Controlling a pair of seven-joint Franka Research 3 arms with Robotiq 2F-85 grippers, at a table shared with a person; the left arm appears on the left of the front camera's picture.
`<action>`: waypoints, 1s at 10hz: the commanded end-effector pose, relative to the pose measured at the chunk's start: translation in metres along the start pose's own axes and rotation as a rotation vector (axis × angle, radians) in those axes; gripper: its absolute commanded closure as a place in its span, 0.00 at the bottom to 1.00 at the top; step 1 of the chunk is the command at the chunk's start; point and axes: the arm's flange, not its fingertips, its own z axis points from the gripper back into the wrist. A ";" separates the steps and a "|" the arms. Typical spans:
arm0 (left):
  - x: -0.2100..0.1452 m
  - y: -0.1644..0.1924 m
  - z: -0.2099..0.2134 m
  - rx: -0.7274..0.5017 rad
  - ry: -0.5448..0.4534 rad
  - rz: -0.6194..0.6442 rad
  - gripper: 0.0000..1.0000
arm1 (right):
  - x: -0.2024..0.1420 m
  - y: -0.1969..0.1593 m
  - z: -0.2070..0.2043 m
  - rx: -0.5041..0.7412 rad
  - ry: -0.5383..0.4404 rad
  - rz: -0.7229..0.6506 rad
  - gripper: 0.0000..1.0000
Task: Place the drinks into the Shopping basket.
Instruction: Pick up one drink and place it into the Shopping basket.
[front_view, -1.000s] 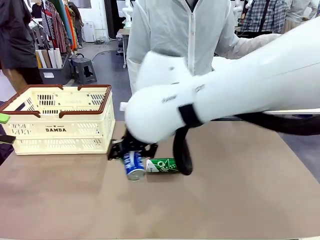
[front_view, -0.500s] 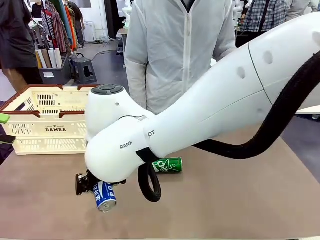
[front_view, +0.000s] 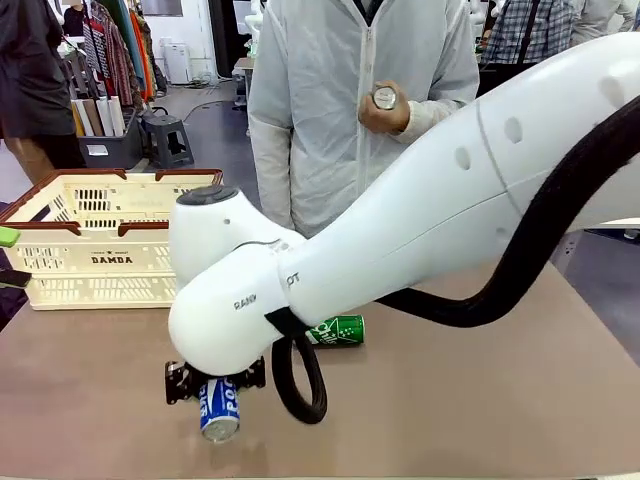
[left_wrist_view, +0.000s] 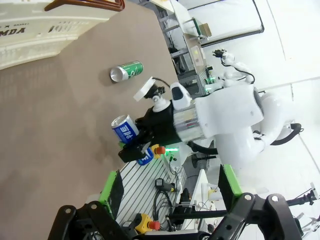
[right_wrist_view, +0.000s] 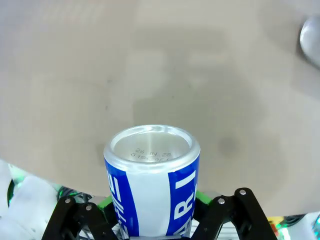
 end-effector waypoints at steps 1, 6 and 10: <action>-0.001 -0.003 0.003 0.000 0.008 0.006 0.00 | 0.011 0.017 -0.007 -0.006 -0.007 -0.125 1.00; -0.001 -0.003 0.003 0.000 0.008 0.006 0.00 | 0.025 0.011 -0.031 -0.034 -0.047 -0.124 0.41; -0.001 -0.003 0.003 0.000 0.008 0.006 0.00 | 0.029 0.007 -0.032 -0.037 -0.056 -0.127 0.00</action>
